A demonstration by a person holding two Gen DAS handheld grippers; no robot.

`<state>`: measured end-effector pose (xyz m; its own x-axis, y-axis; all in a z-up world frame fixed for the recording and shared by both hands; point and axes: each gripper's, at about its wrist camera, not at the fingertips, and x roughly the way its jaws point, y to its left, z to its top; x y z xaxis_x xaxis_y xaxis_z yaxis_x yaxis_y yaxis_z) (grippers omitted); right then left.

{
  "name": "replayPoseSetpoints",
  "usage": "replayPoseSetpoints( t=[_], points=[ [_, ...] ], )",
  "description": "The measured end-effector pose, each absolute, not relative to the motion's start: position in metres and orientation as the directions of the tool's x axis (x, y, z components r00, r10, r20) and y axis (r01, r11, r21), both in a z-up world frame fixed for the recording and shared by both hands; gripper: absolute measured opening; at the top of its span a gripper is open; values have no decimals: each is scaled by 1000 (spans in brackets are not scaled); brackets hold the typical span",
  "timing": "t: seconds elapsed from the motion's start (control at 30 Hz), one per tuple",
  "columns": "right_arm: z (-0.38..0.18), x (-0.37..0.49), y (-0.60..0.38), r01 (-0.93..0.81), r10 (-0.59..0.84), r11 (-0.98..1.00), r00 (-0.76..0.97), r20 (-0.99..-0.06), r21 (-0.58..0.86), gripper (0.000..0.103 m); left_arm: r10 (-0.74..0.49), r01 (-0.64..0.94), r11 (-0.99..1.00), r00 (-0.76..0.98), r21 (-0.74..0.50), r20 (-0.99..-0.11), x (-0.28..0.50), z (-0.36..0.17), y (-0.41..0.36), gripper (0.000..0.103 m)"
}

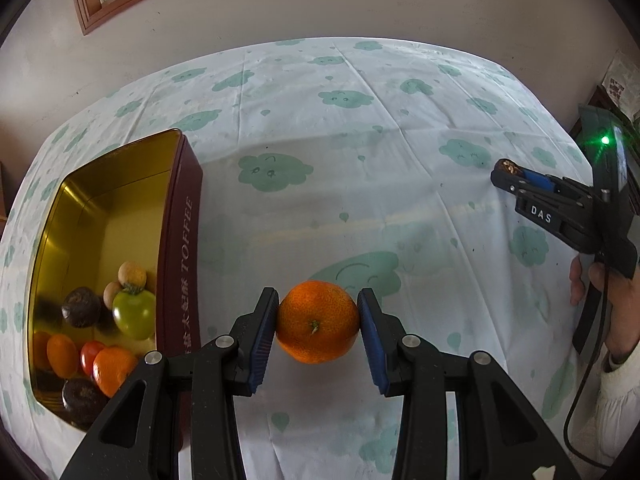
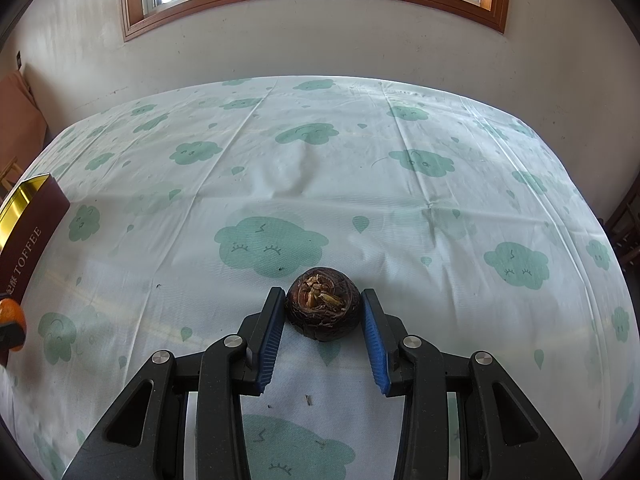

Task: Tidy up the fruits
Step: 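Carry the mandarin into the tin and open the left gripper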

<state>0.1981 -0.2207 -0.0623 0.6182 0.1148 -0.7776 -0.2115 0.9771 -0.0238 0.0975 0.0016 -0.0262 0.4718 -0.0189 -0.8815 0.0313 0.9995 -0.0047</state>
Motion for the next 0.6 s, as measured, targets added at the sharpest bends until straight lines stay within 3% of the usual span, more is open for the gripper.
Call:
replayPoseSetpoints(
  t=[0.6],
  points=[
    [-62,198,-221,-212,115,977,618,-778,-24,39,-38,0,999,497,-44,-867,65,-10,14,37]
  ],
)
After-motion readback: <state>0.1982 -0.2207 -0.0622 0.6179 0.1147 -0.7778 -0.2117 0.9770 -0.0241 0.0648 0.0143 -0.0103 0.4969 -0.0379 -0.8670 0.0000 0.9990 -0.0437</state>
